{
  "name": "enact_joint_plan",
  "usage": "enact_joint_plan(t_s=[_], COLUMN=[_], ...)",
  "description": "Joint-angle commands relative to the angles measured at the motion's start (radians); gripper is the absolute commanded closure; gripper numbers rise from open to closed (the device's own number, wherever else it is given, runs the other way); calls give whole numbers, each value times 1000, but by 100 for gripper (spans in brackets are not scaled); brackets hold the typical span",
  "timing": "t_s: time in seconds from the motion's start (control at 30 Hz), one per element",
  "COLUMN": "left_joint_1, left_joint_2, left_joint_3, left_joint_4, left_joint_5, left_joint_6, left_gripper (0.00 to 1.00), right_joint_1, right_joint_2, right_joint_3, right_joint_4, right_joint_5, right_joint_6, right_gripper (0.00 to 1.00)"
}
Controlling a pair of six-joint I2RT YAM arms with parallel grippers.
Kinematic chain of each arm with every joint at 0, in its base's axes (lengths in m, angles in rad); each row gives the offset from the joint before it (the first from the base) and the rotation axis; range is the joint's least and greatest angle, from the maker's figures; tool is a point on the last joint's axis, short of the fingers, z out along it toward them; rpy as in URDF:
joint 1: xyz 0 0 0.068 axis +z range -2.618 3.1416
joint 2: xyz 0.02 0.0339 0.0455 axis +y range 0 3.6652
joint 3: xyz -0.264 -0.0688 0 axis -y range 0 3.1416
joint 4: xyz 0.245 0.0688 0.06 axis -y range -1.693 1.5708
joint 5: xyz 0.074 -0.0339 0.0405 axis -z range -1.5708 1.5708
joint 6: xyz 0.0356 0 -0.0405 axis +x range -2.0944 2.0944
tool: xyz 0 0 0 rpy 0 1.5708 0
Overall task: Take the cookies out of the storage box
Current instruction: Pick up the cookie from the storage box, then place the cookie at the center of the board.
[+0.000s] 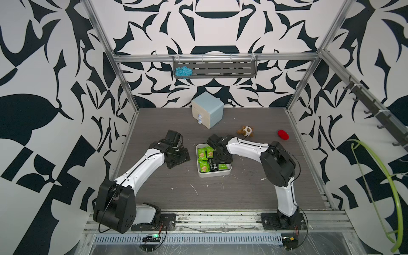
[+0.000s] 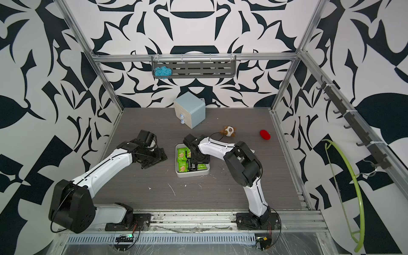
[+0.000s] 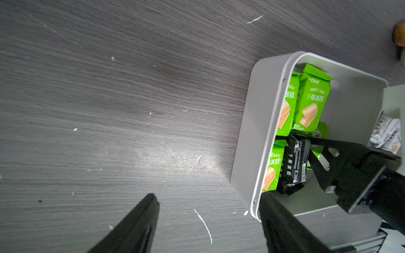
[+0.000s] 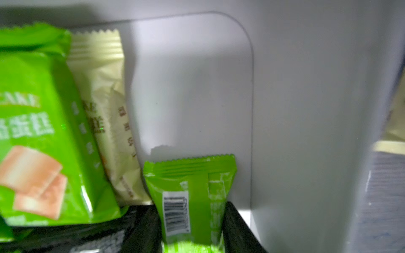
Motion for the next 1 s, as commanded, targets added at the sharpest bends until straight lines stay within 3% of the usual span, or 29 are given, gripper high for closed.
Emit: enact_joint_plan(t_s=[0.0,0.37,0.73,0.97], left_joint_1=[5,4,4,3], left_joint_2=[-2,-6,-33,-28], left_joint_3=[17,25,38,95], left_joint_4=[-20,-17,-49,-60], left_joint_5=[-3,-7,-26,-35], left_joint_6=[-4,-8,3,-1], left_gripper=[20,20,21,21], right_joint_1=[2,1,-1,-14], right_joint_2=[-11,-44,-32,-100], right_joint_3=[20,119,231,233], right_joint_4=[-40,-96,-99,-97], right_joint_5=[35,102,103,72], right_joint_6=[-10,-60,-106,-123], right_gripper=[60,64,65,65])
